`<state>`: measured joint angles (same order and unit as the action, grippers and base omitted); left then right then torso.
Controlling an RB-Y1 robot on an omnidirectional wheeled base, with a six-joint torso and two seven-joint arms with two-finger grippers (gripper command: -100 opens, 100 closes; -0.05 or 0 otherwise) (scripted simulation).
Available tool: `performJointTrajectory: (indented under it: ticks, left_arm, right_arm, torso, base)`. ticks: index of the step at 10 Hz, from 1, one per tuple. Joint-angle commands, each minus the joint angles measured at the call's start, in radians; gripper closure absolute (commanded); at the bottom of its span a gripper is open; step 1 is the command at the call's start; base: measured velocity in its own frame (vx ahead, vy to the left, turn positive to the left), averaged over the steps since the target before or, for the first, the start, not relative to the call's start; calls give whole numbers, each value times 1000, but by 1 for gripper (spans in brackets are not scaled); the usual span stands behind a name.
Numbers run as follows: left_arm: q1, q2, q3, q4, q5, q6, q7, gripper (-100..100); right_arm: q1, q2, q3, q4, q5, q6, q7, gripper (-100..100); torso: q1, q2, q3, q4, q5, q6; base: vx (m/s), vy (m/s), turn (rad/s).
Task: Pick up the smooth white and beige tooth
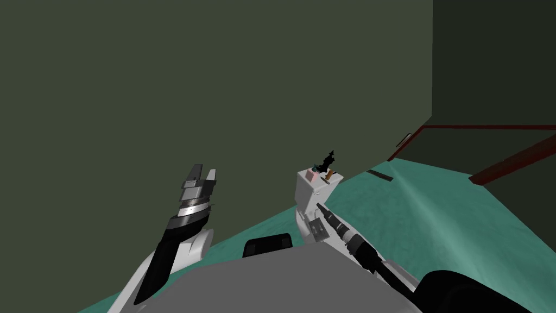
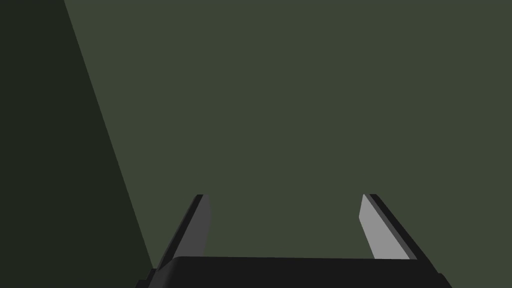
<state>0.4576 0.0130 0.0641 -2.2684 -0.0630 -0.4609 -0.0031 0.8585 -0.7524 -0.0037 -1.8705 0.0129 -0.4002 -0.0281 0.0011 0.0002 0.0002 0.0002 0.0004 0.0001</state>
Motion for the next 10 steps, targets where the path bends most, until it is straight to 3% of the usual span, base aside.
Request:
performJointTrajectory:
  ticks: [1, 2, 5, 6, 8, 9, 10]
  left_arm:
    - [0, 0, 0, 0, 0, 0, 0, 0]
    - [0, 0, 0, 0, 0, 0, 0, 0]
    - [0, 0, 0, 0, 0, 0, 0, 0]
    - [0, 0, 0, 0, 0, 0, 0, 0]
    - [0, 0, 0, 0, 0, 0, 0, 0]
    - [0, 0, 0, 0, 0, 0, 0, 0]
    - [0, 0, 0, 0, 0, 0, 0, 0]
  right_arm:
    - [50, -50, -2, 46, 1, -9, 12, -100]
    - [52, -69, -2, 46, 1, -9, 12, -100]
    - [119, -161, -7, 130, 1, -10, 24, -100]
    - [119, -181, -7, 130, 1, -10, 24, -100]
    - [183, -258, -17, 198, 2, -15, 35, -100]
    - [183, -287, -17, 214, 2, -15, 35, -100]
    - [214, -318, -24, 255, 2, -19, 40, -100]
  torso:
    - [0, 0, 0, 0, 0, 0]
    - [1, 0, 0, 0, 0, 0]
    - [1, 0, 0, 0, 0, 0]
    - [1, -1, 0, 0, 0, 0]
    - [1, -1, -1, 0, 0, 0]
    - [2, -2, -1, 0, 0, 0]
    - [1, -2, -1, 0, 0, 0]
  base:
    - [-3, 47, 81]
    - [0, 42, 33]
    - [9, 39, 79]
    - [12, 37, 48]
    - [17, 55, 128]
    - [27, 42, 40]
    - [35, 42, 88]
